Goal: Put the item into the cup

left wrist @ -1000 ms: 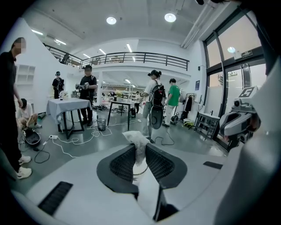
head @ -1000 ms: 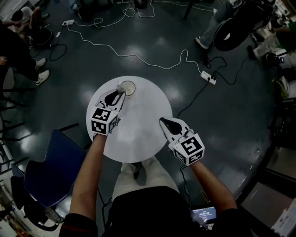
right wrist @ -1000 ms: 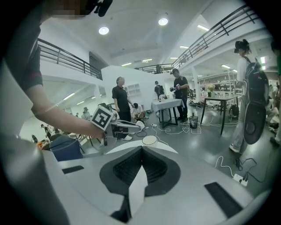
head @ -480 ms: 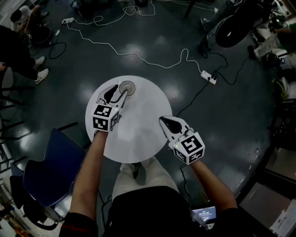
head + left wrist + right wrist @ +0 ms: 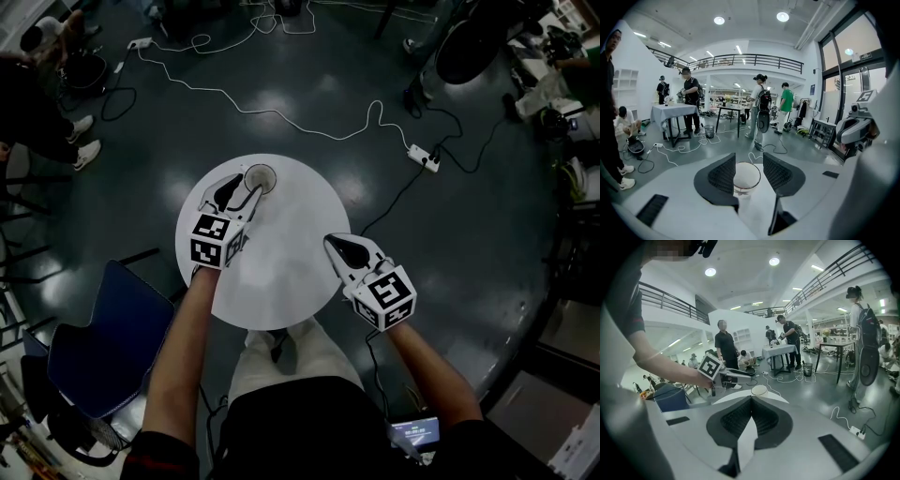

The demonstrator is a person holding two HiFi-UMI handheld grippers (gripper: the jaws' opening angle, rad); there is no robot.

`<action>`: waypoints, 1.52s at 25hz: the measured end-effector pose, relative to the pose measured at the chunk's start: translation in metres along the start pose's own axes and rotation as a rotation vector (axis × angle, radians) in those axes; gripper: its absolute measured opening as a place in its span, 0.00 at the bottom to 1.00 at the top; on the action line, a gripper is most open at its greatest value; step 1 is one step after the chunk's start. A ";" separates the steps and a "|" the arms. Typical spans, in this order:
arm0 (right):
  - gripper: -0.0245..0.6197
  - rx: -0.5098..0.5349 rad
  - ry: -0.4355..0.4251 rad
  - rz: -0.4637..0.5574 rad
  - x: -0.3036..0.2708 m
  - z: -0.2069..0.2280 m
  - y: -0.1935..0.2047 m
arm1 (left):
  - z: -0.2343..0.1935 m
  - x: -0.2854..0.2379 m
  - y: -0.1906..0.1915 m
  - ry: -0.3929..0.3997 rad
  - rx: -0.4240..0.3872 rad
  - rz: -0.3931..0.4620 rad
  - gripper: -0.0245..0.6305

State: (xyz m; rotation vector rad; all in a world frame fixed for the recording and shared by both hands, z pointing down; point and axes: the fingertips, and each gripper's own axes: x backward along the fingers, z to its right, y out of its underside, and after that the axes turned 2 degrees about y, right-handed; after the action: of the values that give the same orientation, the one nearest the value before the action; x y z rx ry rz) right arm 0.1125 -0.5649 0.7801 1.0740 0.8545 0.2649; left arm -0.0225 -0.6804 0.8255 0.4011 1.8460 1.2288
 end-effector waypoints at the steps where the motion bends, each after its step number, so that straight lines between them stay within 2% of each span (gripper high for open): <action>1: 0.06 0.002 0.000 0.002 0.001 -0.001 -0.001 | 0.001 0.002 0.000 0.002 -0.001 0.000 0.32; 8: 0.06 0.014 0.009 0.017 0.003 -0.013 -0.013 | 0.004 0.020 -0.010 0.014 -0.011 0.026 0.31; 15: 0.06 0.036 0.028 0.034 0.017 -0.027 -0.028 | 0.015 0.042 -0.017 0.017 -0.016 0.019 0.26; 21: 0.06 0.057 0.036 0.054 0.023 -0.040 -0.042 | 0.028 0.064 -0.025 0.040 -0.025 0.038 0.16; 28: 0.06 0.060 0.043 0.090 0.038 -0.070 -0.062 | 0.058 0.113 -0.039 0.116 -0.058 0.085 0.09; 38: 0.06 0.093 0.043 0.133 0.053 -0.130 -0.084 | 0.085 0.192 -0.040 0.139 -0.079 0.141 0.07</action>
State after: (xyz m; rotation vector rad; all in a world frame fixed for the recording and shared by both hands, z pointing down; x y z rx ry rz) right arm 0.0363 -0.4887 0.6563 1.2181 0.8411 0.3639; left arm -0.0588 -0.5214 0.6870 0.4165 1.9047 1.4526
